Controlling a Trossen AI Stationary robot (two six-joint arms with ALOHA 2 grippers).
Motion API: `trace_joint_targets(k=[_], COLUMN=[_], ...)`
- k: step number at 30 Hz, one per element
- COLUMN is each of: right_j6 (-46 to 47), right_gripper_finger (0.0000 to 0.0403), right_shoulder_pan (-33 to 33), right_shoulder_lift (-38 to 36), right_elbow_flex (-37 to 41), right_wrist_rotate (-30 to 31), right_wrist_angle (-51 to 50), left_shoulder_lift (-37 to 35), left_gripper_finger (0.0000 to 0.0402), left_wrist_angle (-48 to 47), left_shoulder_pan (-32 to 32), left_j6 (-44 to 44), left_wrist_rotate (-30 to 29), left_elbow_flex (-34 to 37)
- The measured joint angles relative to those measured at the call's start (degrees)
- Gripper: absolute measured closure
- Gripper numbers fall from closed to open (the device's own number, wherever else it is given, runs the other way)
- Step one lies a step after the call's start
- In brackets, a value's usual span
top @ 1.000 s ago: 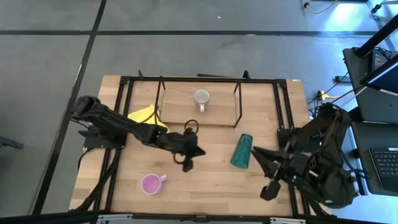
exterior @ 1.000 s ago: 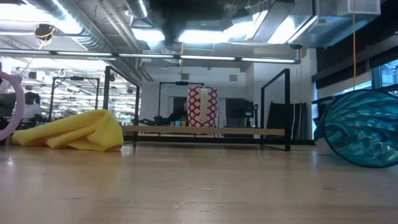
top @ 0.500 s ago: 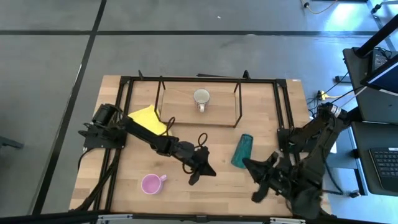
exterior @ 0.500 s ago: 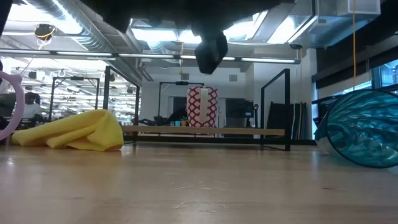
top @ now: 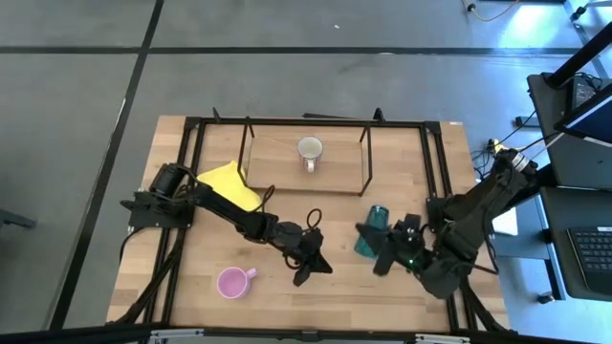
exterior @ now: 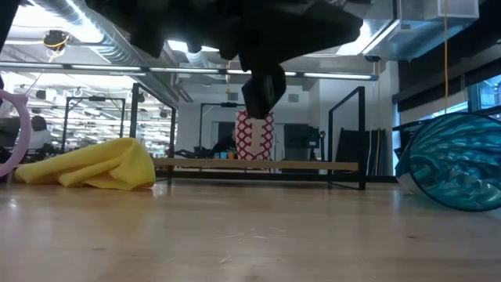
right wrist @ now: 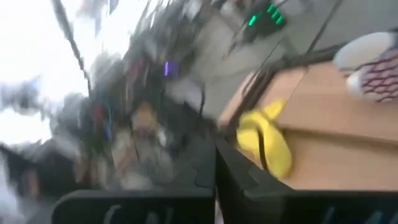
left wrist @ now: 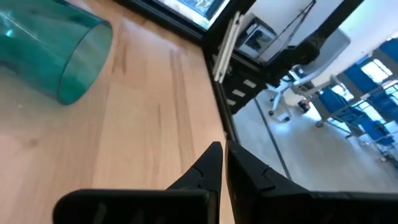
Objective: Stack small to large cups/mugs on shelf
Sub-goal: Put the blue cup on the shelf
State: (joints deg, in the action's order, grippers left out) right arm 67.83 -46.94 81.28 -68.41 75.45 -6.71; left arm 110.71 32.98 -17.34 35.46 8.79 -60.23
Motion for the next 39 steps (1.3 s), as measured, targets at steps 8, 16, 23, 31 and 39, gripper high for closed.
trace_joint_targets(k=[8,16,23,31,39], right_j6=[-4.3,-21.2,-24.4,-21.0,-18.5], right_gripper_finger=[0.0401,0.0397,0.04,0.04,0.0399], right_shoulder_pan=[4.1,14.1,18.0,23.4,18.7], right_shoulder_lift=[0.3,4.8,13.7,17.8,17.1], right_elbow_flex=[-10.3,-30.8,-48.2,-40.0,-29.9], right_wrist_rotate=[-37.3,-50.3,-45.0,-82.5,-107.9], right_wrist_angle=[-28.2,-57.5,-82.9,-83.4,-82.9], left_shoulder_lift=[0.0,0.0,0.0,0.0,0.1], left_gripper_finger=[0.0388,0.0388,0.0388,0.0388,0.0388], left_wrist_angle=[-1.3,-5.0,-7.7,-7.9,-7.9], left_shoulder_pan=[0.2,2.0,3.4,5.1,5.2], left_j6=[-1.5,-1.5,-1.4,-1.4,-1.5], left_wrist_rotate=[8.3,10.8,10.3,10.3,12.3], left_elbow_flex=[0.0,0.0,0.0,0.0,0.0])
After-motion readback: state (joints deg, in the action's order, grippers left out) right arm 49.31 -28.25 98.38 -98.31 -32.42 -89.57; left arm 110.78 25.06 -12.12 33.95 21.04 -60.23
